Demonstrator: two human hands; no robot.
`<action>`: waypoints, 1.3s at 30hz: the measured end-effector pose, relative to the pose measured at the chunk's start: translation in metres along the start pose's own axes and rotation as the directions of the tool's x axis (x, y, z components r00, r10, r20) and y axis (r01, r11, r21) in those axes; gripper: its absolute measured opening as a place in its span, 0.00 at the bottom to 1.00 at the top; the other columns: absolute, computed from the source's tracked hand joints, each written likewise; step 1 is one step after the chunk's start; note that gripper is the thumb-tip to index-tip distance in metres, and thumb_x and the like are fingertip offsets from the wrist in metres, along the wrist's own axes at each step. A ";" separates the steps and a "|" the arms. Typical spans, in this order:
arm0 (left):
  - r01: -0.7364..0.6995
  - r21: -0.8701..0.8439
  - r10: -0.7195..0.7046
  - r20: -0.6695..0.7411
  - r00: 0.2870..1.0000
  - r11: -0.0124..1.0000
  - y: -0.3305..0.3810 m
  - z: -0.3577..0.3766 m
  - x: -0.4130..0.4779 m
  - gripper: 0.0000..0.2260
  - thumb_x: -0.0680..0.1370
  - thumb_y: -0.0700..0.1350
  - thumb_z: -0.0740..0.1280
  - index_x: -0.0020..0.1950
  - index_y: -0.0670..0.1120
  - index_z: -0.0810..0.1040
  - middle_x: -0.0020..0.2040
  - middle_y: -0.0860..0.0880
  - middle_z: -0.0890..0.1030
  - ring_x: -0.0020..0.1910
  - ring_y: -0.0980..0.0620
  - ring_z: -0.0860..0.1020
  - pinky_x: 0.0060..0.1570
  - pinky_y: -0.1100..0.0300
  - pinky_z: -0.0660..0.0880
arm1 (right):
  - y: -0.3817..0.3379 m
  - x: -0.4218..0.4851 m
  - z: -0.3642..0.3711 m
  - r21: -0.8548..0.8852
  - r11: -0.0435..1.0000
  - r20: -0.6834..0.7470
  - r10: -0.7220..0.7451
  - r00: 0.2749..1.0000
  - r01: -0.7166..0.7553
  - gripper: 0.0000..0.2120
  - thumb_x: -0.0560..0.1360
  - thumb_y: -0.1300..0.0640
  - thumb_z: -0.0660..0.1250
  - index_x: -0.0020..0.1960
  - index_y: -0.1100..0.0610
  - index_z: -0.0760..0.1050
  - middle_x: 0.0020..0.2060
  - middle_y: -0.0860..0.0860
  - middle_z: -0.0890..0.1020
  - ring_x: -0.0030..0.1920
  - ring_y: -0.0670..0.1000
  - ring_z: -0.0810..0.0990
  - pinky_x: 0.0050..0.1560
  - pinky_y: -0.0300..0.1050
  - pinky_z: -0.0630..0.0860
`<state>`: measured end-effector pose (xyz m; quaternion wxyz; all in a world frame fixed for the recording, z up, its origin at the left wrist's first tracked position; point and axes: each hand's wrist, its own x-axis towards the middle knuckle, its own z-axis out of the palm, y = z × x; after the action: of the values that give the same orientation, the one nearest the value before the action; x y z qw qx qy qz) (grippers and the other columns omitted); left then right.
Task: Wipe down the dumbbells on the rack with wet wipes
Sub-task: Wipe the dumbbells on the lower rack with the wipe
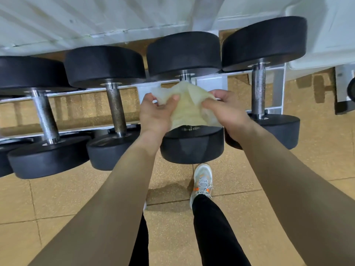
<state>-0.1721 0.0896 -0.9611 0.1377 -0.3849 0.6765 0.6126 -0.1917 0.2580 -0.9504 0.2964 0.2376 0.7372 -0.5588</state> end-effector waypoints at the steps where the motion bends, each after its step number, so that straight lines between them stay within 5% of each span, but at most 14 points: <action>1: 0.000 0.006 0.000 -0.022 1.000 1.000 0.000 0.001 0.005 0.17 0.76 0.53 0.76 0.46 0.49 0.69 0.42 0.53 0.81 0.40 0.53 0.80 0.43 0.63 0.79 | 0.000 0.006 -0.004 0.060 0.998 0.044 0.001 0.999 -0.003 0.06 0.72 0.54 0.74 0.44 0.56 0.83 0.41 0.52 0.86 0.42 0.53 0.84 0.44 0.46 0.79; 5: -0.034 0.016 0.035 -0.058 0.998 0.999 -0.001 -0.001 0.018 0.14 0.79 0.52 0.73 0.43 0.54 0.68 0.41 0.56 0.79 0.39 0.57 0.79 0.40 0.68 0.75 | 0.002 0.023 -0.017 0.285 0.947 0.106 0.125 0.986 -0.151 0.07 0.81 0.50 0.69 0.49 0.53 0.81 0.37 0.46 0.86 0.40 0.48 0.86 0.41 0.46 0.83; 11: -0.148 0.177 0.153 -0.017 0.988 0.973 -0.023 0.002 0.030 0.12 0.79 0.50 0.71 0.47 0.44 0.72 0.43 0.43 0.81 0.42 0.45 0.80 0.53 0.44 0.79 | 0.019 0.043 -0.008 0.063 0.991 -0.149 0.124 0.981 -0.116 0.07 0.76 0.61 0.67 0.42 0.52 0.80 0.37 0.53 0.82 0.36 0.55 0.82 0.36 0.47 0.80; 14: -0.156 0.197 0.167 -0.043 0.985 0.968 -0.027 0.006 0.036 0.17 0.79 0.52 0.70 0.47 0.40 0.68 0.39 0.45 0.73 0.38 0.48 0.72 0.48 0.53 0.76 | 0.019 0.042 -0.003 0.047 0.998 -0.242 0.050 0.969 -0.040 0.12 0.77 0.65 0.62 0.46 0.50 0.79 0.38 0.52 0.82 0.34 0.52 0.80 0.31 0.41 0.75; 16: -0.171 0.191 0.196 -0.121 0.973 0.967 -0.024 0.010 0.036 0.13 0.80 0.51 0.70 0.46 0.44 0.69 0.40 0.50 0.74 0.39 0.52 0.73 0.45 0.59 0.72 | 0.019 0.042 0.002 0.060 0.998 -0.310 -0.015 0.951 0.035 0.13 0.79 0.65 0.59 0.55 0.52 0.79 0.41 0.51 0.81 0.39 0.51 0.80 0.41 0.44 0.76; 18: -0.148 0.216 0.203 -0.260 0.944 0.965 -0.022 0.016 0.030 0.09 0.80 0.50 0.69 0.56 0.50 0.72 0.52 0.54 0.78 0.51 0.54 0.77 0.52 0.63 0.72 | 0.020 0.036 0.007 0.007 0.999 -0.374 -0.039 0.927 0.045 0.18 0.80 0.64 0.59 0.68 0.55 0.73 0.51 0.51 0.80 0.51 0.50 0.80 0.55 0.43 0.75; 21: -0.148 0.278 0.250 -0.380 0.891 0.949 -0.022 0.027 0.017 0.19 0.80 0.47 0.69 0.69 0.46 0.69 0.67 0.50 0.72 0.64 0.50 0.71 0.63 0.62 0.66 | 0.029 0.018 0.017 -0.109 0.991 -0.425 -0.120 0.897 0.081 0.20 0.81 0.62 0.59 0.72 0.56 0.69 0.63 0.54 0.75 0.60 0.51 0.76 0.63 0.43 0.72; 24: -0.075 0.225 0.137 -0.274 0.952 0.971 -0.024 0.043 0.013 0.19 0.80 0.48 0.69 0.69 0.46 0.70 0.63 0.52 0.74 0.60 0.52 0.74 0.62 0.61 0.69 | 0.042 0.004 0.032 -0.152 0.982 -0.378 -0.164 0.911 0.113 0.10 0.81 0.60 0.60 0.61 0.52 0.73 0.58 0.53 0.78 0.57 0.53 0.78 0.56 0.44 0.73; 27: 0.040 0.236 -0.036 -0.021 0.999 0.971 -0.018 0.059 0.022 0.16 0.79 0.49 0.70 0.63 0.45 0.72 0.48 0.57 0.77 0.53 0.51 0.77 0.55 0.60 0.73 | 0.048 -0.003 0.044 -0.231 0.972 -0.427 -0.138 0.894 0.039 0.08 0.81 0.57 0.59 0.58 0.50 0.73 0.57 0.49 0.79 0.55 0.50 0.78 0.51 0.43 0.71; 29: 0.098 0.278 -0.125 0.080 0.989 0.956 -0.013 0.068 0.032 0.19 0.78 0.50 0.72 0.64 0.44 0.74 0.53 0.52 0.81 0.54 0.47 0.79 0.56 0.57 0.76 | 0.046 -0.004 0.047 -0.230 0.971 -0.491 -0.169 0.855 0.059 0.08 0.80 0.57 0.58 0.56 0.50 0.73 0.55 0.47 0.79 0.53 0.50 0.79 0.50 0.45 0.73; 31: 0.157 0.266 -0.186 0.088 0.979 0.951 -0.011 0.073 0.042 0.23 0.76 0.52 0.75 0.66 0.43 0.75 0.59 0.46 0.82 0.56 0.45 0.80 0.58 0.54 0.78 | 0.046 -0.005 0.049 -0.200 0.978 -0.501 -0.150 0.852 0.055 0.09 0.79 0.59 0.57 0.54 0.48 0.72 0.53 0.48 0.80 0.51 0.51 0.79 0.51 0.47 0.75; 35: 0.233 0.112 -0.248 0.142 0.958 0.966 -0.001 0.074 0.057 0.25 0.70 0.53 0.77 0.61 0.44 0.76 0.55 0.46 0.84 0.52 0.45 0.83 0.55 0.49 0.82 | 0.042 -0.006 0.050 -0.157 0.986 -0.531 -0.128 0.838 0.051 0.11 0.74 0.55 0.54 0.50 0.49 0.73 0.50 0.49 0.81 0.48 0.52 0.79 0.48 0.47 0.75; 39: 0.288 -0.061 -0.272 0.195 0.943 0.956 0.007 0.074 0.075 0.27 0.69 0.48 0.77 0.65 0.42 0.74 0.53 0.39 0.84 0.42 0.42 0.85 0.35 0.49 0.82 | 0.044 -0.005 0.051 -0.168 0.985 -0.528 -0.121 0.841 0.037 0.10 0.75 0.57 0.56 0.49 0.51 0.75 0.49 0.49 0.81 0.47 0.53 0.79 0.48 0.49 0.76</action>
<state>-0.2479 0.1326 -1.0208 0.2682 -0.4245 0.5716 0.6490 -0.1497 0.2206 -0.9869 0.0725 0.3304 0.8400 -0.4243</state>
